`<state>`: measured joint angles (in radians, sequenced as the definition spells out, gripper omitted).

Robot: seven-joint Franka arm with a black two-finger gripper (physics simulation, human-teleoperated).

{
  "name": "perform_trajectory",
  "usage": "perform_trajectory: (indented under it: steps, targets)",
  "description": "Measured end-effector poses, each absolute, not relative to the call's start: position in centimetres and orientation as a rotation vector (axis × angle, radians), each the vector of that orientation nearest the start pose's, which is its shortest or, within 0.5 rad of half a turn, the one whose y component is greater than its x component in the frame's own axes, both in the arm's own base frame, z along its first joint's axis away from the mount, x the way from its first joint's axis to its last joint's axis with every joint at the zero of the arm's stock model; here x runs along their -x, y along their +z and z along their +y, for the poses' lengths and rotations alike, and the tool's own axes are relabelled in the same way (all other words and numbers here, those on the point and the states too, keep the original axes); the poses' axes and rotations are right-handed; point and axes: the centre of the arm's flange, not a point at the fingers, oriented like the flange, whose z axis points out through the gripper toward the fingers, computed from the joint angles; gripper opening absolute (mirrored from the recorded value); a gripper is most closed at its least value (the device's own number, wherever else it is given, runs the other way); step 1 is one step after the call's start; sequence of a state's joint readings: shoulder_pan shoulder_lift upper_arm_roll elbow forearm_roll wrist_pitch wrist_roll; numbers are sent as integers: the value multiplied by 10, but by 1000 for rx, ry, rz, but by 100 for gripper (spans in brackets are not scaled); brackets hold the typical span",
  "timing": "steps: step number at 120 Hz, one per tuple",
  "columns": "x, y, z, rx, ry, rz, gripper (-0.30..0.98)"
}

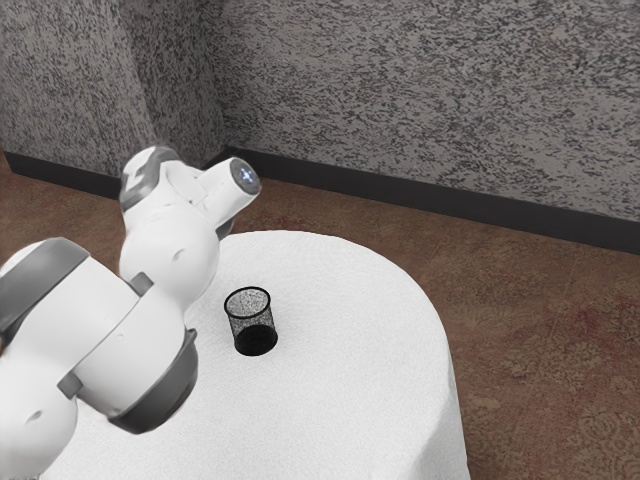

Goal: Take the marker out of the pen holder and place it to the left of the pen holder.

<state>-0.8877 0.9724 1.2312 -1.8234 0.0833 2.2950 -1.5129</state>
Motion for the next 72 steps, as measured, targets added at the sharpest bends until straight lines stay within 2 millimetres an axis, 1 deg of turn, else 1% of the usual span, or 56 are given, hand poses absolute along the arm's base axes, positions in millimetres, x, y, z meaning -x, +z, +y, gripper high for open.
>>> perform_trajectory:
  steps: [9, 24, 26, 32, 43, 50, 60, 72]
  targets:
    - [-640, 297, 116, 1630, -747, -1611, -10]
    - [-640, 289, 113, 1648, -743, -1603, -9]
    - [-640, 288, 113, 1649, -743, -1602, -7]
    - [-640, 288, 113, 1653, -744, -1598, 4]
    - [-641, 300, 106, 1657, -761, -1594, 24]
    - [-641, 304, 104, 1657, -763, -1592, 35]
    - [-640, 311, 106, 1647, -766, -1596, 46]
    - [-639, 313, 107, 1643, -760, -1596, 54]
